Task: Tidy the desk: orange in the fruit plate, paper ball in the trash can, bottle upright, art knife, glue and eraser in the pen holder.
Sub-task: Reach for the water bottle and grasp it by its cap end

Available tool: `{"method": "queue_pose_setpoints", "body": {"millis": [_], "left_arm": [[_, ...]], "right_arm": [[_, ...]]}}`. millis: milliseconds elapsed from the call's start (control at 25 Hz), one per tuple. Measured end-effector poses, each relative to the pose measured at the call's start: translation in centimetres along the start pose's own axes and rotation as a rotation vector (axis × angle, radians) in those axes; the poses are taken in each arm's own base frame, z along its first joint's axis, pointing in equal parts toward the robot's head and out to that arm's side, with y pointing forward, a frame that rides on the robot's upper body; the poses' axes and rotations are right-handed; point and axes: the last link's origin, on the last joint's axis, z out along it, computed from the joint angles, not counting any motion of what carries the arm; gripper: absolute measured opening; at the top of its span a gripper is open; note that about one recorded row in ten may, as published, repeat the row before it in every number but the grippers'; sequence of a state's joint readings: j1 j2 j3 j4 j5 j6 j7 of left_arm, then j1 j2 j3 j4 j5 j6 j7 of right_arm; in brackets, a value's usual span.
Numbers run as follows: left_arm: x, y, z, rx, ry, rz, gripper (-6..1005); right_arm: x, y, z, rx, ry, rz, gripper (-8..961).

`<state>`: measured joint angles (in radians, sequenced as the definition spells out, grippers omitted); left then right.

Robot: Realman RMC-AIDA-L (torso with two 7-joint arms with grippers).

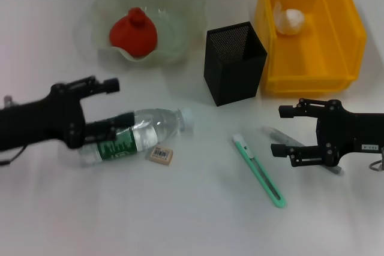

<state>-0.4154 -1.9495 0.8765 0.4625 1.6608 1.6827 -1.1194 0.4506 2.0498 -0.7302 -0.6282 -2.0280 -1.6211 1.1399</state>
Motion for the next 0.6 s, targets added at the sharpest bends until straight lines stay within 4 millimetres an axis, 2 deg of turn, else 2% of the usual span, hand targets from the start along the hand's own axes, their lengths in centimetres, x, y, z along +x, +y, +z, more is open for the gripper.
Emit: {"method": "queue_pose_setpoints", "body": {"millis": [320, 600], "left_arm": [[3.9, -2.5, 3.4, -0.078, -0.18, -0.009, 784], [6.9, -3.4, 7.2, -0.101, -0.408, 0.003, 784]], "right_arm": [[0.2, 0.1, 0.0, 0.0, 0.0, 0.006, 830], [0.4, 0.2, -0.3, 0.007, 0.001, 0.011, 830]]}}
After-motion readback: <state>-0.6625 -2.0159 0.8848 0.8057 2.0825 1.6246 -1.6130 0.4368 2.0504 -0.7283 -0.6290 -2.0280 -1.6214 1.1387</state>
